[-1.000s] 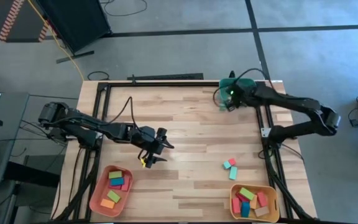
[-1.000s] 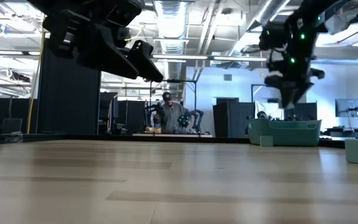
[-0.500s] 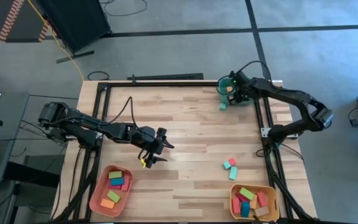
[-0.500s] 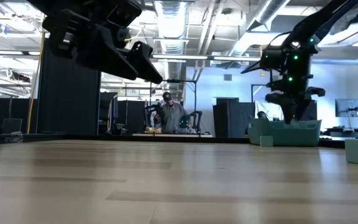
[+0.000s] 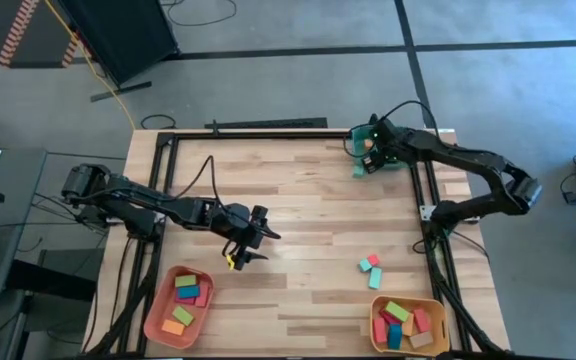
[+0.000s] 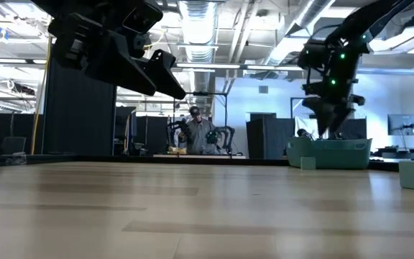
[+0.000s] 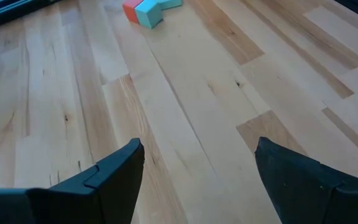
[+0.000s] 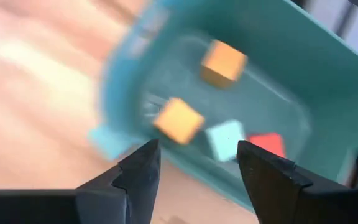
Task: Sort blocks by size
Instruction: Put the small blue square block into the blue bin
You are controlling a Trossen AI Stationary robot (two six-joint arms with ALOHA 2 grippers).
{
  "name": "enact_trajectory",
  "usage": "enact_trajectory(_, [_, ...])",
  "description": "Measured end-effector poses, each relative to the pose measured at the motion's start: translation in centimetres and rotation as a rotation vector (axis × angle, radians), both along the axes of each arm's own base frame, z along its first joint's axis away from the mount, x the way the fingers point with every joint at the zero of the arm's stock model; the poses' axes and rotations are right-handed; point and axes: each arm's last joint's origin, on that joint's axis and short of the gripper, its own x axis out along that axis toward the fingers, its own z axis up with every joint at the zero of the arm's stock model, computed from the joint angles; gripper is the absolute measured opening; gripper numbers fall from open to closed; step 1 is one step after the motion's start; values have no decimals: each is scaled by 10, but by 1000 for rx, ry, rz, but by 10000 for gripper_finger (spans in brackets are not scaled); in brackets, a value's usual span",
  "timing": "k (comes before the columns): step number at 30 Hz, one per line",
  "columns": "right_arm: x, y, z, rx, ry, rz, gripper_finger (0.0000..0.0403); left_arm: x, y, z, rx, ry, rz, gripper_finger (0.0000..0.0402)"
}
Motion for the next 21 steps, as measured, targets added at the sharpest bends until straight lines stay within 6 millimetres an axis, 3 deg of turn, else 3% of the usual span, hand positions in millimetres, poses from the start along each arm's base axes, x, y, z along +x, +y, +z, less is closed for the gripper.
enact_trajectory(6, [21, 24, 4, 0, -5, 288, 242, 0, 0, 0, 0, -1, 0, 292])
enact_trajectory(16, [54, 78, 3, -121, 200, 925, 242, 0, 0, 0, 0, -1, 0, 292])
enact_trajectory(21, [63, 98, 1, -257, 396, 1184, 242, 0, 0, 0, 0, -3, 0, 292])
